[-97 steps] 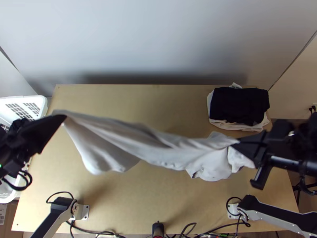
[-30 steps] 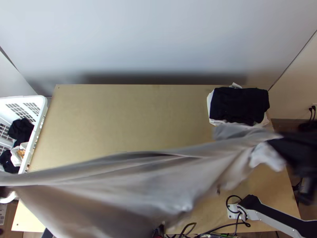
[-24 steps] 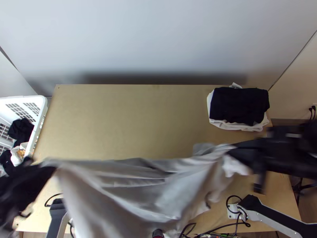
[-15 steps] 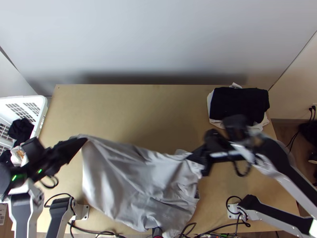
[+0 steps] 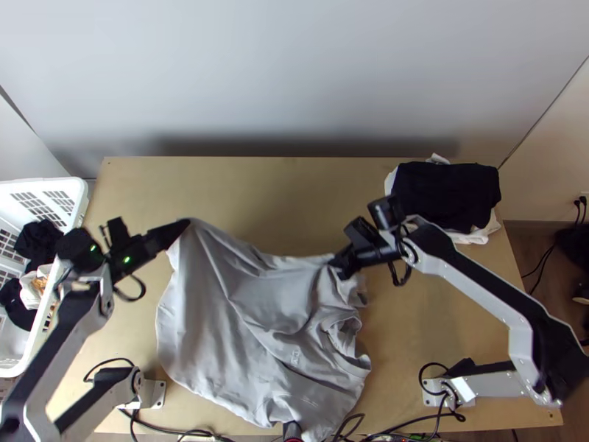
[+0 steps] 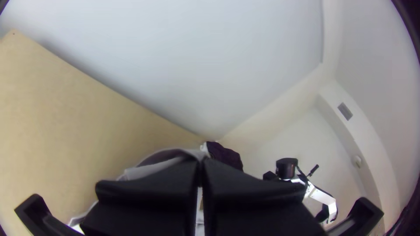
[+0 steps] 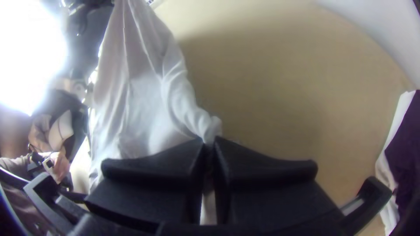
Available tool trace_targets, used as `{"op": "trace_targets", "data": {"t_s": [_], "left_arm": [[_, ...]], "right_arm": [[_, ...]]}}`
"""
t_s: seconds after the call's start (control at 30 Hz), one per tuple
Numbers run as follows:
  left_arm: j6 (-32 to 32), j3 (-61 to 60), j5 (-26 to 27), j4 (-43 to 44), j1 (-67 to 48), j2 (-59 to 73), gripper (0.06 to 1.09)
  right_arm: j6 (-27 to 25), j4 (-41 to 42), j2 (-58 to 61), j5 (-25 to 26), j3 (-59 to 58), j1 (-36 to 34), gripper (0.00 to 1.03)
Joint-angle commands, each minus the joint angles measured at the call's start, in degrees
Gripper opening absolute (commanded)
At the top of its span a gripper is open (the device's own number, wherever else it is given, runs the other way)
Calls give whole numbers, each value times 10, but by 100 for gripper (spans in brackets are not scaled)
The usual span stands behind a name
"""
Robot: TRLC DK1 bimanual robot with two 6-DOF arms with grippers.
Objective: Fold the t-shirt
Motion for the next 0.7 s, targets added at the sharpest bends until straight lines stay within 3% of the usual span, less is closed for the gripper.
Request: {"op": "trace_targets", "data": {"t_s": [0.0,0.3,0.6,0.67], "left_arm": [[30,70,-96,23,-33,148,9],[34,220,-166,23,-40,335,9],[34,244,-169,23,-46,375,9],[34,241,-168,23,-48,373,9]], "right_arm": [[6,52,84,53,73,-47,3],[48,41,249,57,251,-121,3],[61,14,278,57,272,-125,4],[60,0,269,57,268,-125,17]]}}
